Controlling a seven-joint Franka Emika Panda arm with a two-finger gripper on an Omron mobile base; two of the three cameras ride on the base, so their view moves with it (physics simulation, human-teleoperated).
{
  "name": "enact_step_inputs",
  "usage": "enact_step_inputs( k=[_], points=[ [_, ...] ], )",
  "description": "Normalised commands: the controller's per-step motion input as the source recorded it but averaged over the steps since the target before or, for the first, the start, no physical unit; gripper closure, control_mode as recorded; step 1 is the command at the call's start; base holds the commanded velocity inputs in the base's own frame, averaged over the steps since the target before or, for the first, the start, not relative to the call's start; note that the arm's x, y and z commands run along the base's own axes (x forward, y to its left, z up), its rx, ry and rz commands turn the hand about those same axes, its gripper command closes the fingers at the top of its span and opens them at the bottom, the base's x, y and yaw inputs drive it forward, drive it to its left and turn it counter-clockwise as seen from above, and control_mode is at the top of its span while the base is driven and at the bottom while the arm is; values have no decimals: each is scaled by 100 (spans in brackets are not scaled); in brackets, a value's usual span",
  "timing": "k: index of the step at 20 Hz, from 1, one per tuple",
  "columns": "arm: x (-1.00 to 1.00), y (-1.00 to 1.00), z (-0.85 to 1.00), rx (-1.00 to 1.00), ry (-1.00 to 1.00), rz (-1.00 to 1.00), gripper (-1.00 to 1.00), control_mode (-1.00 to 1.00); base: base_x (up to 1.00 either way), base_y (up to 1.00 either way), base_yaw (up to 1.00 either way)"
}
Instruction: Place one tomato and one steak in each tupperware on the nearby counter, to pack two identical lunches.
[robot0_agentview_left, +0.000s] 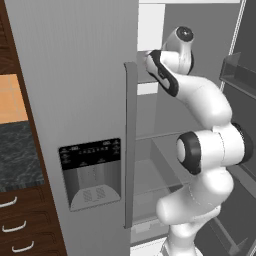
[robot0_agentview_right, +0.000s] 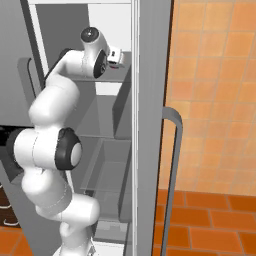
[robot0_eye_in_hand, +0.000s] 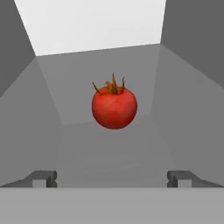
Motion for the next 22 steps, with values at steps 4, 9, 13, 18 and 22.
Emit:
enact_step_inputs(
  k=[4,9,13,18,22],
  points=[
    [78,-4,-12,0,0,0,-100,-100,0,0,0],
    [69,-1,-9,0,0,0,-100,-100,0,0,0],
    [64,0,-9,0,1,0,-100,-100,0,0,0],
    [37,0,-15,0,3,0,100,-100,0,0,0],
    [-16,0,-61,-1,12,-1,100,-100,0,0,0]
  ],
)
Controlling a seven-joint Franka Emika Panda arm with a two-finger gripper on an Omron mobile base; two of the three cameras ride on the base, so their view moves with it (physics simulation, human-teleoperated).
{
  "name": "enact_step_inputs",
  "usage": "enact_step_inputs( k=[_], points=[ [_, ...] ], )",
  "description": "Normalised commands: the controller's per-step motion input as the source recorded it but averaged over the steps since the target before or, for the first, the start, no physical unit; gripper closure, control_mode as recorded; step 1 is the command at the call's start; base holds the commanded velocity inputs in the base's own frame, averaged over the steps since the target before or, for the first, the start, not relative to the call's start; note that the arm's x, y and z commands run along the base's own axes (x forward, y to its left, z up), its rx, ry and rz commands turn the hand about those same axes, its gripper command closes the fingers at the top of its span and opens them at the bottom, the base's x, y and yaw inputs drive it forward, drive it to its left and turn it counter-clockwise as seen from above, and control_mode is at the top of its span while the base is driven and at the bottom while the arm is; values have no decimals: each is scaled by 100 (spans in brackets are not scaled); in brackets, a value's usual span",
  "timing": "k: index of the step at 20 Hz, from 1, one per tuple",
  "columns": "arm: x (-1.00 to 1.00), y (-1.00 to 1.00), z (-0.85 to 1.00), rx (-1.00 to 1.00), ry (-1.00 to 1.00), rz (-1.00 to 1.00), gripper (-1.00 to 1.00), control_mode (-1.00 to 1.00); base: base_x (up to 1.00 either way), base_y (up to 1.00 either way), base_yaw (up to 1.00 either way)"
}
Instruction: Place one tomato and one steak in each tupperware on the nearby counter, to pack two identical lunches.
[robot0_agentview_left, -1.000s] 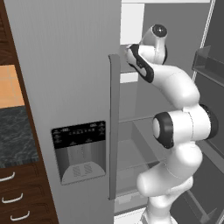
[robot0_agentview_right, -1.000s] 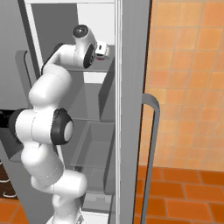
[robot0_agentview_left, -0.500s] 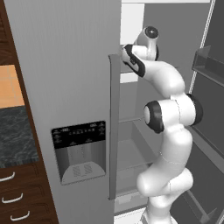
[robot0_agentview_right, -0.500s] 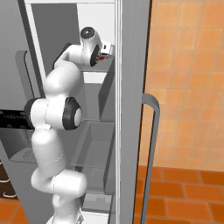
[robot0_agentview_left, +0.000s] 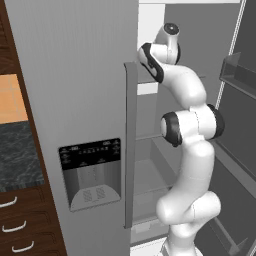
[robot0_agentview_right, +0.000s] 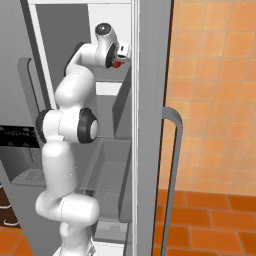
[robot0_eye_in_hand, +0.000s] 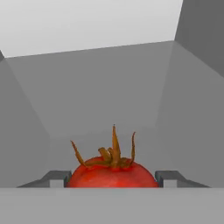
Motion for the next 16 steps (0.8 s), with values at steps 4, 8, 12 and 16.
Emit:
enact_step_inputs(
  k=[4,8,12,16],
  points=[
    [-23,0,-86,-5,5,-3,100,-100,0,0,0],
    [-64,0,-69,-5,-25,-1,100,-100,0,0,0],
    [-100,5,0,0,-15,0,100,-100,0,0,0],
    [-100,3,2,1,-2,0,100,-100,0,0,0]
  ],
)
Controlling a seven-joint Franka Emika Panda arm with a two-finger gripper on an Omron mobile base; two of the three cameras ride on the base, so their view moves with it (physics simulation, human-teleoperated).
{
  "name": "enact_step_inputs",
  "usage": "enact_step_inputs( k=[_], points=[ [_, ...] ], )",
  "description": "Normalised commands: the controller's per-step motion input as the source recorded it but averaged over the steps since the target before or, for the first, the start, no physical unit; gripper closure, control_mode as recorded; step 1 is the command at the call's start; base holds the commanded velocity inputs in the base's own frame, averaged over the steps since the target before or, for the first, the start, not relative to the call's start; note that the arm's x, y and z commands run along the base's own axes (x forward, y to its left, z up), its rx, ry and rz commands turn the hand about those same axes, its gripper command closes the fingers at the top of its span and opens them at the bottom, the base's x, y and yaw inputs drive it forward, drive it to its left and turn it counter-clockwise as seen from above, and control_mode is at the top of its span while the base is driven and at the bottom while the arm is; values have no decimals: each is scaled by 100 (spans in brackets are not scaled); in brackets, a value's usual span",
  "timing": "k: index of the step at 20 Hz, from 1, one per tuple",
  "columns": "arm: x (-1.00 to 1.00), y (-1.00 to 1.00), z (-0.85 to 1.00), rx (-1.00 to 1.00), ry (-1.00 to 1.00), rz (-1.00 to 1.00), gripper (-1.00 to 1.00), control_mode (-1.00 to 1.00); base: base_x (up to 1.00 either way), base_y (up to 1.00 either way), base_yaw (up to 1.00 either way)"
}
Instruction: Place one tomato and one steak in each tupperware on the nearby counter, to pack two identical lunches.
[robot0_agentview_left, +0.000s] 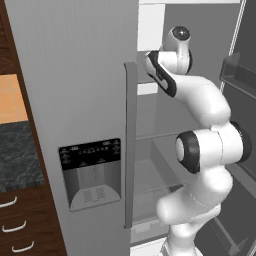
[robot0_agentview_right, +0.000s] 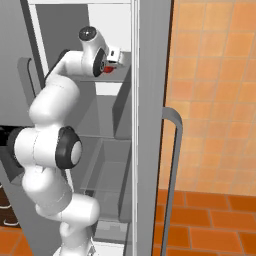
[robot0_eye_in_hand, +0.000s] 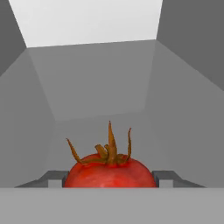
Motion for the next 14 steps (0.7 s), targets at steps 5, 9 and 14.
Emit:
enact_step_inputs(
  k=[5,9,14],
  points=[
    [-100,0,4,3,0,0,100,-100,0,0,0],
    [-100,0,-1,0,0,0,100,-100,0,0,0],
    [-100,0,-48,-1,6,0,100,-100,0,0,0]
  ],
)
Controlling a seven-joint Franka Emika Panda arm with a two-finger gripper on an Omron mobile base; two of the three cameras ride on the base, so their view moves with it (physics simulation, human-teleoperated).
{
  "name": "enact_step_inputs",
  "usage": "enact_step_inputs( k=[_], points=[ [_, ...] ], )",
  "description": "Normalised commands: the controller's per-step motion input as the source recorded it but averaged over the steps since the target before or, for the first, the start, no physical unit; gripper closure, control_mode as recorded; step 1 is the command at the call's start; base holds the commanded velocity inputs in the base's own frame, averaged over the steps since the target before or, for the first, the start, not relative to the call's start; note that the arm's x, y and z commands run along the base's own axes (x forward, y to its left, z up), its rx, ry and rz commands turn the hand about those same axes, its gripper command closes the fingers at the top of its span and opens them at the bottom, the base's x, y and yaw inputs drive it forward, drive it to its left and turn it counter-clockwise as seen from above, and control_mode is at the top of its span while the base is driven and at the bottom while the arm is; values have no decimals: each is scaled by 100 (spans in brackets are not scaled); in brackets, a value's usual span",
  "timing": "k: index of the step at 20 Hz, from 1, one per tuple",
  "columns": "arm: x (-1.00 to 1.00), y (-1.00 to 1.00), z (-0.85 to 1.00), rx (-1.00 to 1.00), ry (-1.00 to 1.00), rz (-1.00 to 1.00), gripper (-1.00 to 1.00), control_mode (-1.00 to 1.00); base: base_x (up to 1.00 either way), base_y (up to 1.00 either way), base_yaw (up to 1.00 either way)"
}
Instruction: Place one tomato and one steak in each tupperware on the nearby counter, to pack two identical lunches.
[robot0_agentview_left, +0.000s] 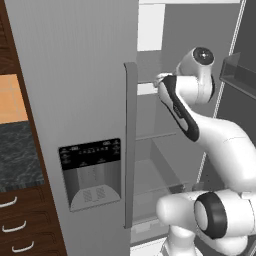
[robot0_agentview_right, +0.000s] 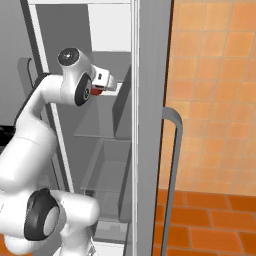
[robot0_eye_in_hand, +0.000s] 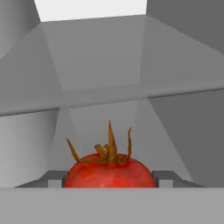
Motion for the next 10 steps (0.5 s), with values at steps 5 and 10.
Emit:
enact_step_inputs(
  k=[5,10],
  points=[
    [-100,6,-100,-5,0,0,100,-100,0,0,0],
    [-80,17,-80,-3,0,0,100,100,-20,10,1]
  ],
)
